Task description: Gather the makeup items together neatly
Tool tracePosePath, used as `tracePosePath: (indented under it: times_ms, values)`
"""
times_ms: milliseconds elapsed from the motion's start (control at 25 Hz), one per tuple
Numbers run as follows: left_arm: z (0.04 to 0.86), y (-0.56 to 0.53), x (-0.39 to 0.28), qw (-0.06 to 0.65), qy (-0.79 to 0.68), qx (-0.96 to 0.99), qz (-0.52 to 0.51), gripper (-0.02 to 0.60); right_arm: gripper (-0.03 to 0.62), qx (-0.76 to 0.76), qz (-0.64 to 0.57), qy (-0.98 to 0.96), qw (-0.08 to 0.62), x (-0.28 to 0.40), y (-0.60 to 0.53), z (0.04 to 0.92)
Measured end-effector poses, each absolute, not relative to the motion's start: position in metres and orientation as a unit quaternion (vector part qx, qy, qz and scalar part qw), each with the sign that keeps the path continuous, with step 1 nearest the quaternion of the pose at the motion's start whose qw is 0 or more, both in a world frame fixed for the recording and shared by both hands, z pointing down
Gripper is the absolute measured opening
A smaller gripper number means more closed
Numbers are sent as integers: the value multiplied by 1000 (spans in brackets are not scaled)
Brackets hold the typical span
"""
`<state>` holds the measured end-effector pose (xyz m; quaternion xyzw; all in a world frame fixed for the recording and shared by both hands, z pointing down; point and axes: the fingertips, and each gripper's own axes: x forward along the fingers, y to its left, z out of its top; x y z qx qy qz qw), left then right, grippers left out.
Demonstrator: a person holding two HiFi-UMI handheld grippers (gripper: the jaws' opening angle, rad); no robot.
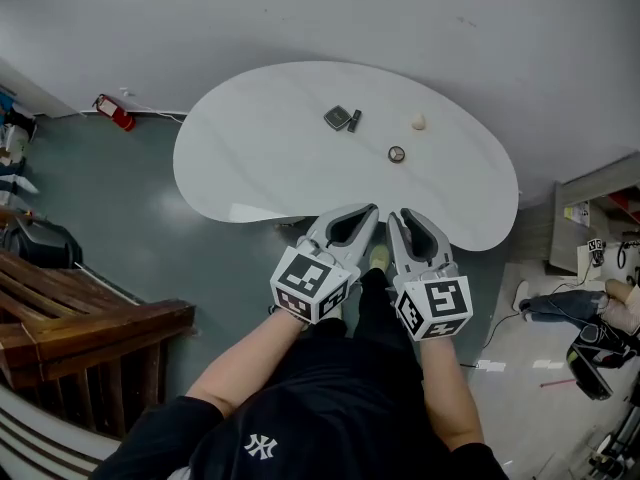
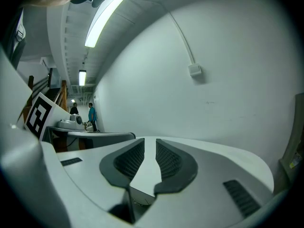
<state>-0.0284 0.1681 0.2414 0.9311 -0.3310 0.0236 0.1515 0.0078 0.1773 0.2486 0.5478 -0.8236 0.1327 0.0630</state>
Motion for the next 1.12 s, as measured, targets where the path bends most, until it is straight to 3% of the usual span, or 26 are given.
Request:
tracePosePath:
  times_ms: [520, 1120]
  values:
    - [313, 43, 20, 179, -399, 897, 60, 8, 101, 490, 159, -847, 131, 64, 51, 330]
    - [421, -23, 31, 228, -420, 871, 109, 8, 199, 458, 208, -832, 234, 86, -20, 471]
